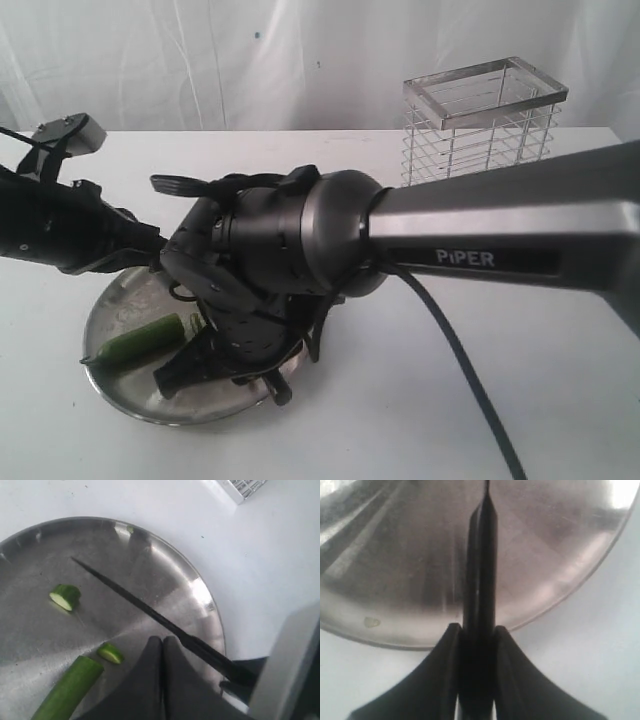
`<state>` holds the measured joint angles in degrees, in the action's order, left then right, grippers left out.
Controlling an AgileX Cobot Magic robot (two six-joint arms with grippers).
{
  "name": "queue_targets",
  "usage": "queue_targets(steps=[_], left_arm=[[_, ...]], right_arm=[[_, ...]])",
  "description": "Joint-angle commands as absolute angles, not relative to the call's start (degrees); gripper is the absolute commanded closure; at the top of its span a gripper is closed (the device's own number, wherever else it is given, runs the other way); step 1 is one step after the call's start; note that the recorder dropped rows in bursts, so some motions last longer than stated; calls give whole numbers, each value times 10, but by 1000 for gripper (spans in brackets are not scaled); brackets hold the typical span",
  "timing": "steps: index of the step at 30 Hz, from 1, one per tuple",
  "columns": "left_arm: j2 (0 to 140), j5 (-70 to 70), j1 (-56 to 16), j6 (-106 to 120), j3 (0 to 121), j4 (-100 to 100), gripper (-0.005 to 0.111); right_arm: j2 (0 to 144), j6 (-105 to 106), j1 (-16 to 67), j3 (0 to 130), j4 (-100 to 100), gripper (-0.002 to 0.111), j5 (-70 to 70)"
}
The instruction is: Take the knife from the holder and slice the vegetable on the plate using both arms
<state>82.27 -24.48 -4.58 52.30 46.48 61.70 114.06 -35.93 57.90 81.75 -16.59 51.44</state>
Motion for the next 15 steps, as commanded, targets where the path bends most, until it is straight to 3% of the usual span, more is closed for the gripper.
queue_targets(steps=[1,15], left_arm=[[737,-250,-46,523,421,632,107],[406,-255,-46,446,326,633,107]], right_arm=[[1136,-358,549,822,-169,108,496],[1177,-284,513,822,-125,108,420]])
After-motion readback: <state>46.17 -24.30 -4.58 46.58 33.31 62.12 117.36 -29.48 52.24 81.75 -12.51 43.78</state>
